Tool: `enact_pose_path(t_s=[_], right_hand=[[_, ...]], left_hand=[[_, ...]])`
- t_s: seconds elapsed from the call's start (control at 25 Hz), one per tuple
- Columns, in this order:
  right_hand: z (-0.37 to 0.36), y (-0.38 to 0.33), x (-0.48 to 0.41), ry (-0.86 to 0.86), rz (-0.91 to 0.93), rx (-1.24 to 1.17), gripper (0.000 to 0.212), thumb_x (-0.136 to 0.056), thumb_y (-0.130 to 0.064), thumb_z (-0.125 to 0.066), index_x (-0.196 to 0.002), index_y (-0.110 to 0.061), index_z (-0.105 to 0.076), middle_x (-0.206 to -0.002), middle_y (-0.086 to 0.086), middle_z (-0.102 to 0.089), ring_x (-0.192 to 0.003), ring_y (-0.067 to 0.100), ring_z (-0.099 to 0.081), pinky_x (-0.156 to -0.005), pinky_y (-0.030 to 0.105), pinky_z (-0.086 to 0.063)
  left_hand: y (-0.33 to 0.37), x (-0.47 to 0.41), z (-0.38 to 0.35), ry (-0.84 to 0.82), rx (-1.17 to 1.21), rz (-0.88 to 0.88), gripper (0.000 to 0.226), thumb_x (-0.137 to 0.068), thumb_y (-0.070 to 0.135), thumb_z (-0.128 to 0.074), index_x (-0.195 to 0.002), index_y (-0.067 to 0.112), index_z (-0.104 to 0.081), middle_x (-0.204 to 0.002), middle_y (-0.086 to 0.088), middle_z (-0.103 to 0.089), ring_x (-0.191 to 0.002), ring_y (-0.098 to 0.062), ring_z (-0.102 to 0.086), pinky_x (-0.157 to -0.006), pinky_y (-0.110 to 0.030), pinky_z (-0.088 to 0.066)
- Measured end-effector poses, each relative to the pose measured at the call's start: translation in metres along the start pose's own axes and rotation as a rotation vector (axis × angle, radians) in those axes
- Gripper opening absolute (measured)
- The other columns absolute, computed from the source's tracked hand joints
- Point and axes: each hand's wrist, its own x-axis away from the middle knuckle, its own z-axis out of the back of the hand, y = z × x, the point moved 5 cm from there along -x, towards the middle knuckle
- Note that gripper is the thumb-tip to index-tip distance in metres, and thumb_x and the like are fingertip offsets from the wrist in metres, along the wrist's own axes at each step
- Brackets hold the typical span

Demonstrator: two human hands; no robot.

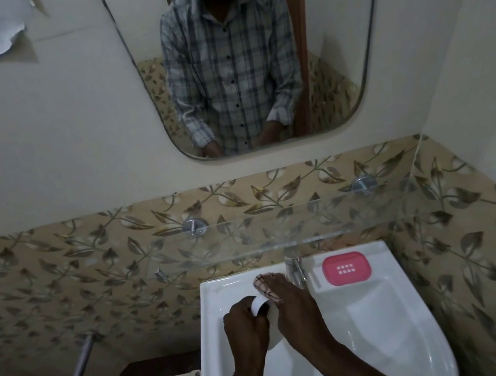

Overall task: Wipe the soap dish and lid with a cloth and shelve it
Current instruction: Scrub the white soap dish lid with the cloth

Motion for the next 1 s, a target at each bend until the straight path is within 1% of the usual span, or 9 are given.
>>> enact_pose_path(t_s=[0.08, 0.16, 0.28, 0.4, 0.56, 0.68, 0.8, 0.92, 1.0], right_hand=[[-0.007, -0.015, 0.002, 0.017, 0.072, 0.034, 0.044, -0.100, 0.002, -0.043, -0.140, -0.014, -0.052, -0.153, 0.002, -0.039, -0.147, 0.019, -0.029, -0.123, 0.018, -0.006], [-0.005, -0.018, 0.004, 0.094, 0.082, -0.017, 0.046, -0.097, 0.006, -0.045, -0.139, -0.011, -0.053, -0.151, 0.007, -0.043, -0.146, 0.024, -0.031, -0.121, 0.017, -0.003], [-0.004, 0.012, -0.001, 0.056, -0.216, -0.248, 0.048, -0.095, 0.008, -0.049, -0.137, -0.014, -0.058, -0.141, -0.001, -0.058, -0.135, 0.013, -0.050, -0.110, 0.011, -0.033], [-0.006, 0.028, 0.007, -0.021, -0.441, -0.334, 0.041, -0.093, 0.000, -0.055, -0.133, -0.012, -0.060, -0.128, 0.005, -0.068, -0.122, 0.022, -0.061, -0.101, 0.028, -0.049], [0.014, 0.002, -0.003, 0.124, -0.228, -0.342, 0.052, -0.089, 0.014, -0.052, -0.131, -0.014, -0.062, -0.129, -0.010, -0.063, -0.123, 0.009, -0.059, -0.102, 0.007, -0.040], [0.020, -0.018, -0.007, 0.220, 0.012, -0.229, 0.051, -0.087, 0.014, -0.053, -0.124, -0.019, -0.068, -0.127, -0.011, -0.065, -0.123, -0.001, -0.055, -0.110, 0.011, -0.035], [0.008, 0.007, 0.000, 0.217, -0.214, -0.285, 0.050, -0.087, 0.011, -0.054, -0.126, -0.019, -0.066, -0.125, -0.010, -0.067, -0.121, 0.002, -0.059, -0.102, 0.012, -0.042], [-0.006, 0.038, 0.009, 0.144, -0.533, -0.330, 0.037, -0.086, 0.003, -0.057, -0.118, -0.010, -0.067, -0.109, 0.008, -0.074, -0.104, 0.026, -0.068, -0.088, 0.032, -0.054], [-0.001, 0.044, 0.004, 0.173, -0.570, -0.280, 0.037, -0.085, 0.003, -0.056, -0.119, -0.008, -0.067, -0.104, 0.015, -0.074, -0.095, 0.029, -0.069, -0.081, 0.035, -0.056]], left_hand=[[0.001, -0.002, 0.003, 0.035, 0.015, 0.004, 0.047, -0.078, -0.002, -0.066, -0.047, 0.026, -0.046, -0.041, 0.012, -0.047, -0.041, 0.001, -0.043, -0.045, -0.018, -0.029], [0.003, -0.002, 0.005, 0.039, 0.043, -0.004, 0.040, -0.080, 0.001, -0.064, -0.048, 0.022, -0.049, -0.042, 0.011, -0.049, -0.042, 0.000, -0.045, -0.045, -0.021, -0.032], [0.004, 0.008, 0.012, 0.079, 0.161, 0.005, 0.012, -0.079, 0.020, -0.065, -0.071, 0.022, -0.073, -0.065, 0.014, -0.071, -0.062, 0.001, -0.065, -0.055, -0.023, -0.049], [0.004, 0.005, 0.015, 0.110, 0.218, -0.001, 0.011, -0.078, 0.027, -0.063, -0.076, 0.025, -0.074, -0.072, 0.017, -0.072, -0.068, -0.001, -0.066, -0.058, -0.025, -0.051], [0.010, -0.004, 0.013, 0.068, 0.160, -0.024, 0.013, -0.083, 0.013, -0.070, -0.071, 0.019, -0.073, -0.068, 0.011, -0.071, -0.066, -0.005, -0.066, -0.059, -0.032, -0.053], [0.013, 0.000, 0.012, 0.087, 0.188, -0.059, 0.021, -0.082, 0.015, -0.063, -0.061, 0.018, -0.066, -0.055, 0.005, -0.065, -0.054, -0.012, -0.062, -0.053, -0.039, -0.050], [0.015, 0.006, 0.012, 0.135, 0.262, -0.017, 0.014, -0.079, 0.026, -0.061, -0.072, 0.031, -0.072, -0.070, 0.017, -0.072, -0.064, -0.001, -0.067, -0.057, -0.027, -0.053], [0.011, 0.007, 0.009, 0.174, 0.383, 0.084, 0.008, -0.082, 0.029, -0.067, -0.077, 0.030, -0.073, -0.073, 0.012, -0.074, -0.068, -0.005, -0.068, -0.062, -0.034, -0.057], [0.006, 0.008, 0.008, 0.168, 0.413, 0.152, 0.007, -0.083, 0.022, -0.072, -0.085, 0.029, -0.072, -0.079, 0.010, -0.075, -0.077, -0.011, -0.070, -0.070, -0.038, -0.058]])
